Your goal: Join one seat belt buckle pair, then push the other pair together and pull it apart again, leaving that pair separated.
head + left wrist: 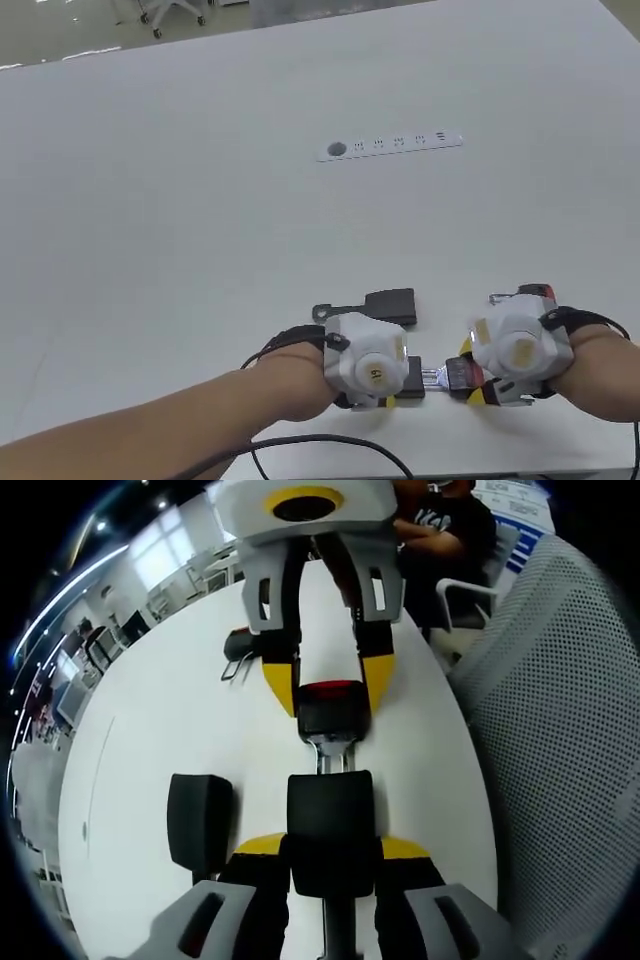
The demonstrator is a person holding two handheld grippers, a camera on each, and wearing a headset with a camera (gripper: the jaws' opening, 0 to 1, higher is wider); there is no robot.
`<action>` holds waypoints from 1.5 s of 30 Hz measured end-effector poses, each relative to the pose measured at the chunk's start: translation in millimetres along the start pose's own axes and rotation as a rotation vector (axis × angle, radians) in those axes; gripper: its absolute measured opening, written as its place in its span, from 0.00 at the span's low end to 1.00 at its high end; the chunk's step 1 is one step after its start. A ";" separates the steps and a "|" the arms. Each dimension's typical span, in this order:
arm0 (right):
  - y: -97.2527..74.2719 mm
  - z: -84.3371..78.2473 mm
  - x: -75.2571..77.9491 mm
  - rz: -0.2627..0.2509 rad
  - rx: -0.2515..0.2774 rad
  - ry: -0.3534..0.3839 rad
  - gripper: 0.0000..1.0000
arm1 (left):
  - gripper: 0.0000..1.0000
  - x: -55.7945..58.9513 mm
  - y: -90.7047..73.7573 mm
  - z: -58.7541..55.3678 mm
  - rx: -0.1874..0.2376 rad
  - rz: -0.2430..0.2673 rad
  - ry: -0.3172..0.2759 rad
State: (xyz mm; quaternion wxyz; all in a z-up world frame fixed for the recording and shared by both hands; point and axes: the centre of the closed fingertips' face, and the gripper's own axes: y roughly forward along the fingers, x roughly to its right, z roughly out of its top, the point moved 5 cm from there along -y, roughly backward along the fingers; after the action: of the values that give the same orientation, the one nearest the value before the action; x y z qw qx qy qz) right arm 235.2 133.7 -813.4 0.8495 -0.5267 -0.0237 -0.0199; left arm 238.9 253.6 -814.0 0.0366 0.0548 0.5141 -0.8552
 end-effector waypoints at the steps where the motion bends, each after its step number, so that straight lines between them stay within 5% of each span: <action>1: 0.6 1.4 0.3 -0.001 0.006 -0.003 0.33 | 0.33 -0.1 0.2 -0.1 0.000 0.002 -0.002; 28: 4.2 8.6 4.4 0.016 -0.023 0.019 0.31 | 0.32 -0.1 0.6 -0.2 0.001 -0.021 -0.011; 45: 8.1 17.4 3.6 0.008 0.051 0.050 0.31 | 0.32 0.0 1.0 -1.1 0.005 -0.015 -0.023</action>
State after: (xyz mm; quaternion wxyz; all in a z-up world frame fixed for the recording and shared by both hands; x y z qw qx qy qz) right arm 239.0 152.9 -812.7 0.8631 -0.5042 -0.0009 -0.0289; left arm 239.0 254.1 -815.3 0.0359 0.0412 0.5121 -0.8572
